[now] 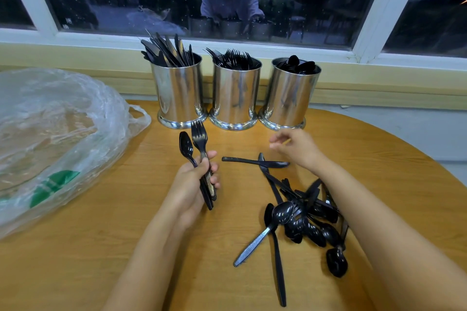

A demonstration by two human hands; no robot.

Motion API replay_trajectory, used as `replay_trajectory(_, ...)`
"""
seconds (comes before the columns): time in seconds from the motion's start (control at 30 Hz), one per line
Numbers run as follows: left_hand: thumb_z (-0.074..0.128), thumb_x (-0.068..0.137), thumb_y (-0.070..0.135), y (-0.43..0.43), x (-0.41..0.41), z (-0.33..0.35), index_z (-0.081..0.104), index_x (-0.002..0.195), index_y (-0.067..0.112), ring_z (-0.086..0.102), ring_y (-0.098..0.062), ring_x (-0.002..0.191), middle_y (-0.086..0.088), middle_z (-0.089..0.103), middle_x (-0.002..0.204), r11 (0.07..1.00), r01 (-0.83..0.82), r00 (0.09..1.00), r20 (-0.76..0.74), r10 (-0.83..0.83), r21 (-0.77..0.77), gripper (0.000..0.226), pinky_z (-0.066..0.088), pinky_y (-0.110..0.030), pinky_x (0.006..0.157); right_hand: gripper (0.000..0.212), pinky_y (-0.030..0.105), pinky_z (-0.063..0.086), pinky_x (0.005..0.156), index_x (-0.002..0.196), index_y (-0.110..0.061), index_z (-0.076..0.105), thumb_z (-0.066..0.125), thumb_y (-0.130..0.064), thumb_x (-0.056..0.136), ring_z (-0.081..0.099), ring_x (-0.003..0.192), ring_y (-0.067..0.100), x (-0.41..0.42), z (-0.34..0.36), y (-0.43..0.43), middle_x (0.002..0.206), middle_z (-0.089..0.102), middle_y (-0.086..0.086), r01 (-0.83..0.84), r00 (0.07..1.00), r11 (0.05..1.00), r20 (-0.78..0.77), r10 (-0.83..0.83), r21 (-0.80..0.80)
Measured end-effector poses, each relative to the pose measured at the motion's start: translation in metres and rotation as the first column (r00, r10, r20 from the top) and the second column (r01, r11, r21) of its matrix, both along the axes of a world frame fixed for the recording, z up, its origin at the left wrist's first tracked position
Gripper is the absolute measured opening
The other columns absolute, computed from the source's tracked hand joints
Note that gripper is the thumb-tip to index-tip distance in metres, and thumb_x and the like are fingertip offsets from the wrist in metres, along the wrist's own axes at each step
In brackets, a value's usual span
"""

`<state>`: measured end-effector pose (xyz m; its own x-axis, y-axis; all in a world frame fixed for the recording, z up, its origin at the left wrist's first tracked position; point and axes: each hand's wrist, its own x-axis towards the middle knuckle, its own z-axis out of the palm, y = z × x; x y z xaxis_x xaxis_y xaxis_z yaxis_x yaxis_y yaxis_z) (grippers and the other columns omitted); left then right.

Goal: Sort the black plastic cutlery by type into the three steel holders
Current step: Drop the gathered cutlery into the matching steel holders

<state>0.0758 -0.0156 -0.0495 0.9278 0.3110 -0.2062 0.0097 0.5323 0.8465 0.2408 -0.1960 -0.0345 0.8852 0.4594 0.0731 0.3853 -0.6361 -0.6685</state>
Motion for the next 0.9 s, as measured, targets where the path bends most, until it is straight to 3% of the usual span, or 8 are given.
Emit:
replay_trajectory(0.07, 0.038, 0.105, 0.010, -0.002, 0.000, -0.001, 0.060, 0.113, 0.009, 0.043, -0.008, 0.050, 0.001, 0.051, 0.069, 1.000, 0.003, 1.000, -0.007, -0.003, -0.007, 0.023, 0.043, -0.022, 0.051, 0.020, 0.010, 0.037, 0.068, 0.106, -0.017, 0.064, 0.070, -0.017, 0.086, 0.050, 0.077, -0.003, 0.001, -0.012, -0.011, 0.097, 0.062, -0.006, -0.020, 1.000, 0.989, -0.025, 0.017, -0.149)
replay_trajectory(0.17, 0.038, 0.105, 0.011, -0.005, 0.000, -0.001, 0.059, 0.116, 0.009, 0.044, -0.008, 0.051, 0.001, 0.052, 0.069, 1.000, 0.011, 1.000, -0.020, -0.011, -0.004, 0.024, 0.043, -0.023, 0.052, 0.032, 0.019, 0.042, 0.079, 0.113, -0.020, 0.065, 0.074, -0.016, 0.083, 0.050, 0.081, -0.002, -0.003, -0.023, -0.020, 0.100, 0.062, -0.011, -0.031, 0.999, 0.973, 0.012, 0.035, -0.227)
replay_trajectory(0.23, 0.038, 0.105, 0.012, -0.007, 0.000, -0.001, 0.059, 0.117, 0.009, 0.044, -0.008, 0.051, 0.001, 0.052, 0.069, 1.000, 0.013, 0.999, -0.030, -0.013, -0.001, 0.024, 0.044, -0.022, 0.051, 0.027, 0.026, 0.048, 0.080, 0.107, -0.026, 0.066, 0.075, -0.018, 0.082, 0.053, 0.085, 0.003, -0.006, -0.023, -0.022, 0.096, 0.063, -0.013, -0.017, 0.997, 0.967, 0.074, 0.037, -0.254)
replay_trajectory(0.33, 0.038, 0.105, 0.012, -0.007, -0.001, -0.001, 0.060, 0.117, 0.009, 0.045, -0.008, 0.052, 0.001, 0.053, 0.069, 1.000, 0.021, 0.999, -0.049, -0.020, 0.009, 0.025, 0.045, -0.022, 0.050, 0.016, 0.027, 0.049, 0.075, 0.097, -0.027, 0.064, 0.071, -0.019, 0.086, 0.055, 0.084, 0.009, -0.007, -0.020, -0.021, 0.088, 0.061, -0.009, -0.037, 0.998, 0.966, 0.046, 0.051, -0.254)
replay_trajectory(0.47, 0.039, 0.105, 0.012, -0.008, 0.000, -0.001, 0.060, 0.117, 0.009, 0.047, -0.010, 0.054, 0.000, 0.054, 0.070, 1.000, 0.028, 0.998, -0.057, -0.027, 0.006, 0.025, 0.046, -0.023, 0.052, 0.007, 0.015, 0.038, 0.068, 0.089, -0.024, 0.065, 0.067, -0.018, 0.089, 0.052, 0.083, 0.006, -0.009, -0.010, -0.019, 0.086, 0.061, -0.008, -0.023, 1.000, 1.000, 0.020, 0.022, 0.008)
replay_trajectory(0.63, 0.039, 0.105, 0.013, -0.009, 0.000, 0.000, 0.060, 0.111, 0.011, 0.046, -0.010, 0.055, -0.001, 0.056, 0.073, 1.000, 0.009, 0.998, -0.061, -0.007, 0.027, 0.022, 0.044, -0.024, 0.055, 0.011, 0.015, 0.050, 0.061, 0.087, -0.019, 0.070, 0.071, -0.009, 0.084, 0.057, 0.068, 0.004, -0.018, 0.023, -0.023, 0.077, 0.066, -0.002, -0.021, 0.998, 0.897, -0.040, 0.043, 0.441)
replay_trajectory(0.9, 0.048, 0.101, 0.025, -0.008, 0.000, -0.004, 0.061, 0.115, 0.007, 0.040, -0.005, 0.051, 0.005, 0.041, 0.062, 0.997, 0.022, 0.999, -0.029, -0.020, 0.077, 0.025, 0.041, -0.020, 0.050, 0.006, 0.020, 0.045, 0.063, 0.092, -0.011, 0.070, 0.065, -0.013, 0.089, 0.051, 0.063, 0.007, -0.028, 0.045, -0.008, 0.071, 0.059, -0.004, -0.123, 0.975, 0.769, -0.068, 0.211, 0.627)
